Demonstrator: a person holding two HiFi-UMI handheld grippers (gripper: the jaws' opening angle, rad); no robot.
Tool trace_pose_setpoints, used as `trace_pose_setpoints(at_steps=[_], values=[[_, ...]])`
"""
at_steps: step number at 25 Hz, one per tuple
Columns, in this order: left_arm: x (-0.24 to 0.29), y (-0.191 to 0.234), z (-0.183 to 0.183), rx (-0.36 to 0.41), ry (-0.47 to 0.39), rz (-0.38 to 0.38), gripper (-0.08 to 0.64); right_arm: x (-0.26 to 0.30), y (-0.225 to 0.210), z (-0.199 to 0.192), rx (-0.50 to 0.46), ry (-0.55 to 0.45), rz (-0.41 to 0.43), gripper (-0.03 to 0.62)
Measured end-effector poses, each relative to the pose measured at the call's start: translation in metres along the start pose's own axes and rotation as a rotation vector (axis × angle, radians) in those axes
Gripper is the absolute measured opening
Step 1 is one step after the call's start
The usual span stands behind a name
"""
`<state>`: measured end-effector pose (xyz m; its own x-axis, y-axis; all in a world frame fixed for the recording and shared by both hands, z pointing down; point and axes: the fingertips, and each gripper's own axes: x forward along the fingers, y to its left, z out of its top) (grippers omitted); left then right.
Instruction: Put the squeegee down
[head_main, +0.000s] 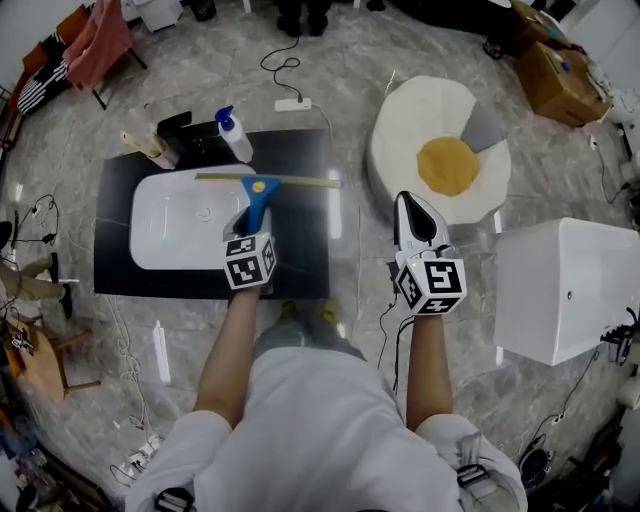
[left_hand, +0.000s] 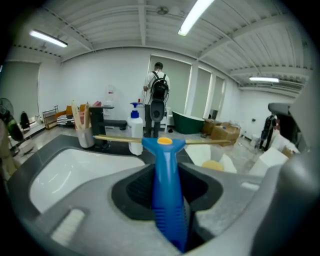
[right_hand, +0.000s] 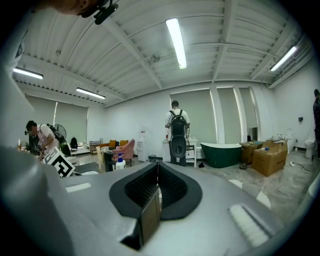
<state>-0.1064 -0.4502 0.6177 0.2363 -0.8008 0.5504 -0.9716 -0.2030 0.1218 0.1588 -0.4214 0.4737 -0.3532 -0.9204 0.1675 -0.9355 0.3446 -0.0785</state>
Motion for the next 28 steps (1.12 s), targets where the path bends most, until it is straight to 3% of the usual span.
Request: trace_pose_setpoints(at_steps=[10, 28], values=[[0.034, -0.015, -0.053, 0.008, 0.129, 0.022, 0.132, -0.004, -0.02, -0.012, -0.013, 0.03, -0.021, 0.003], [0.059, -0.019, -0.095, 0.01, 0.262, 0.047, 0.133, -0.009, -0.04, -0.028, -0.022, 0.07, -0.04, 0.003]])
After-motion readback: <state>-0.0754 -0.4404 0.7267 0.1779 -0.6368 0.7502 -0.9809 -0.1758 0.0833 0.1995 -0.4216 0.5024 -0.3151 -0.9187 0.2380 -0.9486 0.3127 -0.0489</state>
